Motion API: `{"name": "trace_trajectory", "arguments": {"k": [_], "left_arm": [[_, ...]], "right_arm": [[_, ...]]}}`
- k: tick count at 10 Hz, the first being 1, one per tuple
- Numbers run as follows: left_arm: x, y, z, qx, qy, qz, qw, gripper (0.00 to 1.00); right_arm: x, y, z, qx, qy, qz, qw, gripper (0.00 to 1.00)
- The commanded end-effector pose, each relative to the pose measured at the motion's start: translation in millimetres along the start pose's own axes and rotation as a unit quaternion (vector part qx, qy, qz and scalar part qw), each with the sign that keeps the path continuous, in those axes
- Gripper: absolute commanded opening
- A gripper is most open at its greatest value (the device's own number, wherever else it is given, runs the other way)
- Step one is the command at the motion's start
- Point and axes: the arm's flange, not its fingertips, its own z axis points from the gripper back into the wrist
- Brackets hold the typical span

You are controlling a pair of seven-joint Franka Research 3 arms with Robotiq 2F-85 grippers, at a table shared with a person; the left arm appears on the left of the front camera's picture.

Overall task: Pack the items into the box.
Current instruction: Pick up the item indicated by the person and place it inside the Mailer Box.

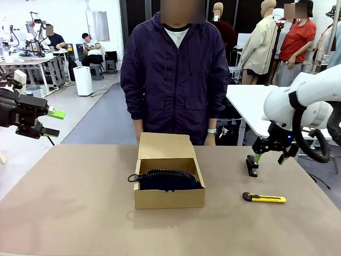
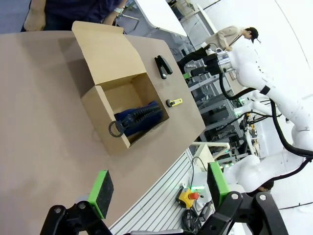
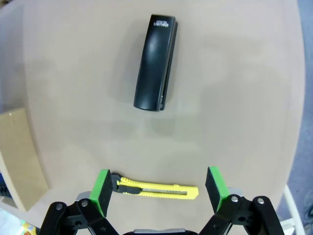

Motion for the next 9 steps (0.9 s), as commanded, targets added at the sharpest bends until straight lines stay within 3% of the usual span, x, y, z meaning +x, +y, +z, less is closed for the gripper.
{"name": "trace_trajectory", "arguments": {"k": [1,3,4,5,7,9], "left_arm": [[0,0,3,-0.003,0.003,-0.002,1.0,1.0],[0,0,3,-0.003,0.003,-0.002,1.0,1.0],[0,0,3,-0.003,0.003,-0.002,1.0,1.0],[0,0,3,-0.003,0.003,-0.002,1.0,1.0],[0,0,3,-0.003,0.003,-0.002,1.0,1.0],[0,0,3,-0.003,0.003,-0.002,1.0,1.0]], "right_arm": [[7,13,0,-0.019,-0.025,-0.036,0.999,1.0],[-2,18,-5,0.009,-0.02,-0.029,0.999,1.0],[-12,17,3,0.012,-0.041,-0.002,0.999,1.0],[3,12,-4,0.003,-0.01,-0.018,1.0,1.0],[0,14,-1,0.004,-0.017,-0.015,1.0,1.0],[22,11,-24,-0.025,-0.009,-0.064,0.998,1.0]]}}
